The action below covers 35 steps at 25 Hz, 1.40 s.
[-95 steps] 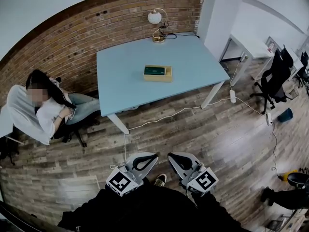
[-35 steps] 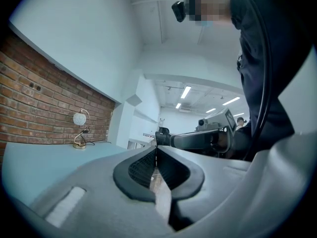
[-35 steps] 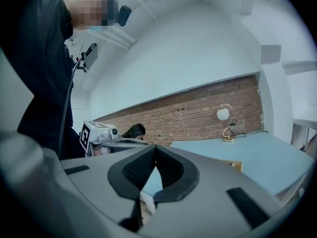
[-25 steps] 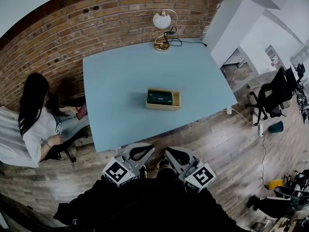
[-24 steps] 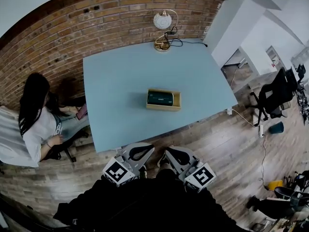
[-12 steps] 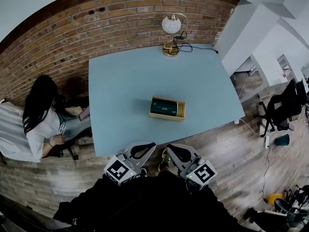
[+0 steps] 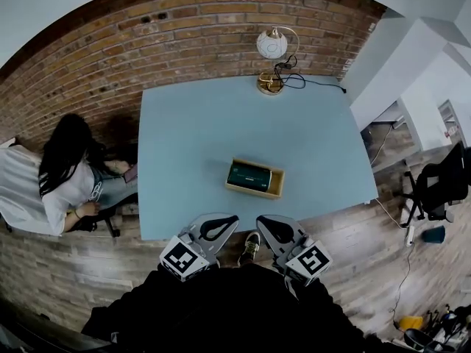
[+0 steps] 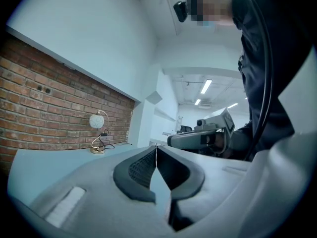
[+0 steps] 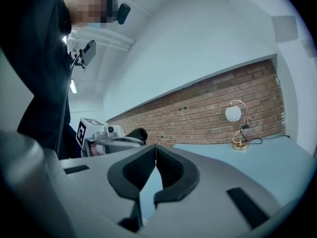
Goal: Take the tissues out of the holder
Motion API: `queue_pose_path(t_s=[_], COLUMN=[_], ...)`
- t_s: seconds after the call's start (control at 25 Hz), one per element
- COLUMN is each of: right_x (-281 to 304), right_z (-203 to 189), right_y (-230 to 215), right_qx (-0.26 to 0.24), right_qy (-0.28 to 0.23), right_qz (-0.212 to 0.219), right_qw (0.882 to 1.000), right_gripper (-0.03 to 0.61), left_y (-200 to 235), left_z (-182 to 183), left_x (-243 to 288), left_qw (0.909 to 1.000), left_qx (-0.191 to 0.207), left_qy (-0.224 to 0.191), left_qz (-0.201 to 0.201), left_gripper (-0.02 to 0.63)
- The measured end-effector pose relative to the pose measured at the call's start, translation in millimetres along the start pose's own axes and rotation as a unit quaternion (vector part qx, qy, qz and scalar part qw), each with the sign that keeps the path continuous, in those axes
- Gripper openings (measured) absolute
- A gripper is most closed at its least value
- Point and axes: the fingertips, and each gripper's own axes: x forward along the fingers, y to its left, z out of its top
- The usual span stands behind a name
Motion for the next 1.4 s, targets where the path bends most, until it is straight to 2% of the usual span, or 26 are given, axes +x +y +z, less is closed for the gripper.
queue_pose_path(t_s=[0.44,0.88,1.24,1.4], right_x=[-2,-5,1,10], right_z=[-2,-16,-28,-42], right_y=[-53,-104,-126,-130], right_qx=[0.004,0.013,-0.001,-0.001], right_qy=[0.013,0.044,0.076,0.107], right_qz=[0.042,0.088,0.126,0.136], right_qw=[0.999,0.995,0.989,0.985], right_gripper=[0.008,0.008,0.008,0.008], left_y=[16,30,40,47], left_z=[0,-1,-7,-12], left_x=[50,103,122,122], left_qw=[0.9991,0.9965,0.9932,0.9919], left_qx=[0.006,-0.012,-0.007,-0.009], left_qy=[0.014,0.023,0.036,0.04], left_qz=[0.04,0.08,0.111,0.12], left_gripper=[0.009,0.009,0.009,0.009])
